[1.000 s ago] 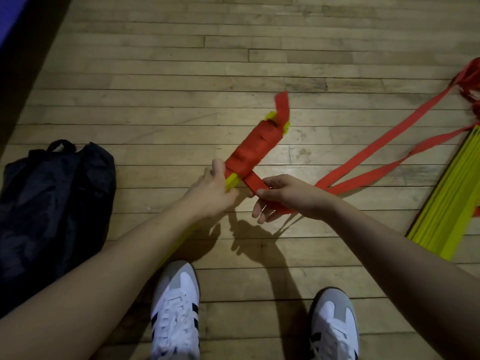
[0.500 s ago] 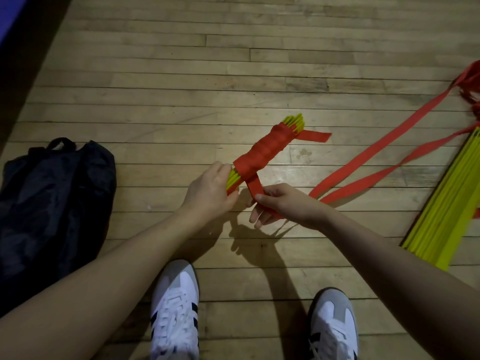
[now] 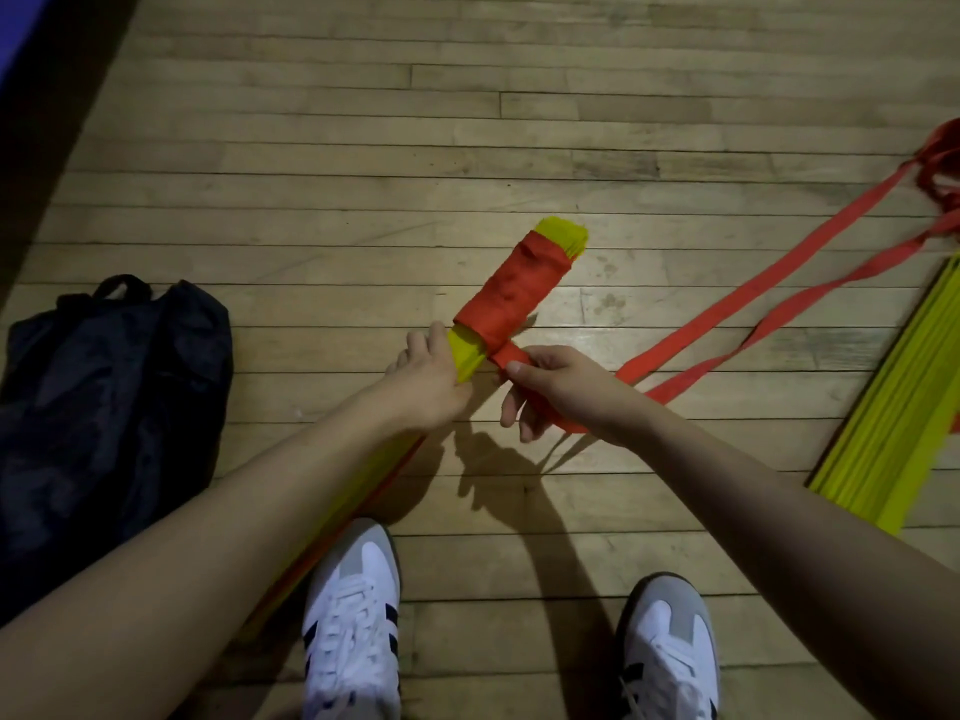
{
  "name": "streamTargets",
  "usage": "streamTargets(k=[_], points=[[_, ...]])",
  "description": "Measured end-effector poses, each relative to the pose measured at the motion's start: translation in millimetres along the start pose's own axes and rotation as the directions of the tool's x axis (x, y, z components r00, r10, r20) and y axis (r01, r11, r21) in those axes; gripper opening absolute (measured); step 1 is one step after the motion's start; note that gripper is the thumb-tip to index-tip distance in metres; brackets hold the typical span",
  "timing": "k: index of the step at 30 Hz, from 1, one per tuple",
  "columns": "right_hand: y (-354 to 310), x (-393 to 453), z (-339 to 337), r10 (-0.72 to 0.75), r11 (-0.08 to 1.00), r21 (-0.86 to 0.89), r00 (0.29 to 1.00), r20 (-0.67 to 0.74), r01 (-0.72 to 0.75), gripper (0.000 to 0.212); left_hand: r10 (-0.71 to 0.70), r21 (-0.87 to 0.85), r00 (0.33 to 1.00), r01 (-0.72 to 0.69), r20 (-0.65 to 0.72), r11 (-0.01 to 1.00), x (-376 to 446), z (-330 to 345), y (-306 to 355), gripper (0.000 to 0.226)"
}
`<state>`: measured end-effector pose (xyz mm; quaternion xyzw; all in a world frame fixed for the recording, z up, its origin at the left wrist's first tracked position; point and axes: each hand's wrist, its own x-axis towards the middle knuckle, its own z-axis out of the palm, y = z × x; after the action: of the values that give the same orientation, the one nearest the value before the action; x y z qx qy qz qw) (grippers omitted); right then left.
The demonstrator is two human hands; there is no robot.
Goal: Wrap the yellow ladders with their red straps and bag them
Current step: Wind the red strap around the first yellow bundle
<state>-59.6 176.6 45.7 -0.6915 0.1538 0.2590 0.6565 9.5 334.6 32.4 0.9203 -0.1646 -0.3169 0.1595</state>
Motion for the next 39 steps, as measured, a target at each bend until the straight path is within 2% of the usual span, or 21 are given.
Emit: streamTargets(k=[2, 7, 11, 17, 21, 24, 26, 28, 30, 33, 36, 39], points=[[2.4, 1.0, -0.1, 0.017, 1.000, 0.010, 0.999, -0.033, -0.016, 0.019, 0.021, 0.031, 0.999, -0.020, -0.035, 0.999, -0.7, -1.0, -2.4, 0.061], [4.0, -0.5, 1.4, 0.022, 0.998, -0.054, 0.995, -0.096, -0.028, 0.027, 0.118, 0.184, 0.962, -0.073, -0.245, 0.980, -6.5, 4.1, -4.5, 0.052], [-4.0, 0.8, 8.0, -0.063, 0.978, -0.203, 0.992, -0.112, 0.040, 0.029, 0.080, 0.133, 0.961, -0.046, -0.263, 0.990, -3.3, 13.1, -3.9, 0.052], [-15.7, 4.4, 10.6, -0.137, 0.964, -0.246, 0.981, -0.139, 0.099, 0.033, 0.042, 0.165, 0.951, 0.010, -0.308, 0.986, 6.7, 3.9, -0.6, 0.056], [-14.3, 10.7, 8.8, -0.140, 0.965, -0.244, 0.978, -0.156, 0.099, 0.025, 0.073, 0.222, 0.958, -0.010, -0.277, 0.975, 3.5, -0.9, -1.0, 0.067], [-9.3, 11.5, 4.5, -0.111, 0.984, -0.157, 0.979, -0.170, 0.084, 0.023, 0.234, 0.328, 0.938, -0.143, -0.255, 0.934, -3.0, -1.7, -4.6, 0.052], [-5.8, 8.4, 3.0, -0.066, 0.994, -0.099, 0.988, -0.140, 0.053, 0.020, 0.297, 0.287, 0.919, -0.221, -0.260, 0.932, -4.5, -0.6, -9.1, 0.043], [-3.3, 3.4, 3.0, -0.024, 0.999, -0.030, 0.996, -0.088, 0.021, 0.015, 0.242, 0.117, 0.935, -0.219, -0.257, 0.969, -5.5, 0.6, -11.5, 0.034], [-0.6, -0.1, 3.4, -0.007, 1.000, 0.015, 0.999, -0.041, 0.007, 0.014, 0.145, -0.031, 0.961, -0.156, -0.237, 0.987, -4.5, 2.6, -12.8, 0.032], [3.6, -1.4, 4.3, -0.007, 1.000, 0.013, 1.000, -0.028, 0.007, 0.024, 0.104, -0.130, 0.972, -0.133, -0.209, 0.983, 1.0, 3.3, -15.0, 0.034], [5.3, -0.9, 3.2, 0.003, 1.000, 0.030, 1.000, -0.025, -0.002, 0.026, 0.104, -0.039, 0.992, -0.107, -0.076, 0.993, 4.1, -1.5, -16.7, 0.032], [3.5, -1.5, 1.1, 0.008, 0.998, 0.058, 1.000, -0.012, -0.007, 0.019, 0.181, 0.025, 0.979, -0.180, -0.095, 0.983, 0.9, -2.0, -17.7, 0.036]])
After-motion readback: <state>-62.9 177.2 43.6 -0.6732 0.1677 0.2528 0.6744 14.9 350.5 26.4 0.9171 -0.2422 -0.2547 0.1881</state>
